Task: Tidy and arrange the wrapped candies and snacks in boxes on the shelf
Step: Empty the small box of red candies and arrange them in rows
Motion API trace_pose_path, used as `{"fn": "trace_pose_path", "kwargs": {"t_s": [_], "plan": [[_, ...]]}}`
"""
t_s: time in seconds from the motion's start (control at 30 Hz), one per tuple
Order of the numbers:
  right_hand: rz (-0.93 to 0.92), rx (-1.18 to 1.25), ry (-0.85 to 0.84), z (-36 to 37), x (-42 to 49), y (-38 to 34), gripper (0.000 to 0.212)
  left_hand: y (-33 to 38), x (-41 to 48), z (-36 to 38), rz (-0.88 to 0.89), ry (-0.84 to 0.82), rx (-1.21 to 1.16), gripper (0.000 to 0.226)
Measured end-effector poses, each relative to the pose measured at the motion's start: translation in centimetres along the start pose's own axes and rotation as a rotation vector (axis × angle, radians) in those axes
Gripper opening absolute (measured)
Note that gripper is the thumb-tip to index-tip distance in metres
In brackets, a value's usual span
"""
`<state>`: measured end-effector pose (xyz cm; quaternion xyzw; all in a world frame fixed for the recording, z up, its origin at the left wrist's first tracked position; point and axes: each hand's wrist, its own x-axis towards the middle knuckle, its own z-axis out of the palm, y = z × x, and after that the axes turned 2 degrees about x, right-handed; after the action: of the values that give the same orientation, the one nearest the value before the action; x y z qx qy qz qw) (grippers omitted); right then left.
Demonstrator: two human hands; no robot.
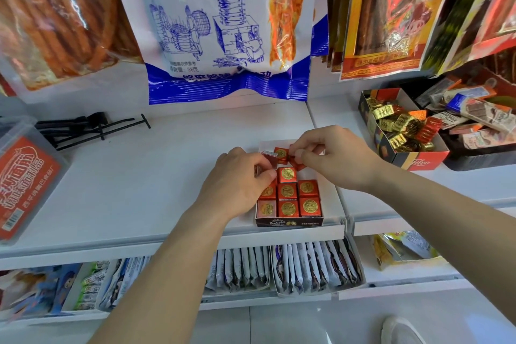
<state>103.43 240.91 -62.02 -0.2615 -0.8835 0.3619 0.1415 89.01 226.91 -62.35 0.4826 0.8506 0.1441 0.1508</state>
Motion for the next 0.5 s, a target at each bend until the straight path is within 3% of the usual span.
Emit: {"fn": "trace_pose_path", "kwargs": {"t_s": [0.1,0.2,0.33,0.43,0.5], "plan": [[0.003,0.008,0.008,0.0,0.0,0.2,0.016,0.0,-0.2,-0.2,0.021,0.048,-0.069,0.01],[0.002,0.033,0.035,0.0,-0.1,0.0,0.016,0.0,-0.4,-0.4,0.062,0.096,-0.126,0.012],[0.002,0.125,0.005,-0.3,-0.5,-0.9,0.024,0.8,-0.8,-1.1,0.076,0.23,-0.377,0.014],[0.036,0.262,-0.053,-0.4,-0.9,-1.5,0.032,1.9,-0.9,-1.0,0.076,0.211,-0.556,0.02],[0.049,0.331,-0.016,-0.8,-1.1,-1.4,0.022,2.5,-0.7,-0.8,0.076,0.175,-0.608,0.022]]}}
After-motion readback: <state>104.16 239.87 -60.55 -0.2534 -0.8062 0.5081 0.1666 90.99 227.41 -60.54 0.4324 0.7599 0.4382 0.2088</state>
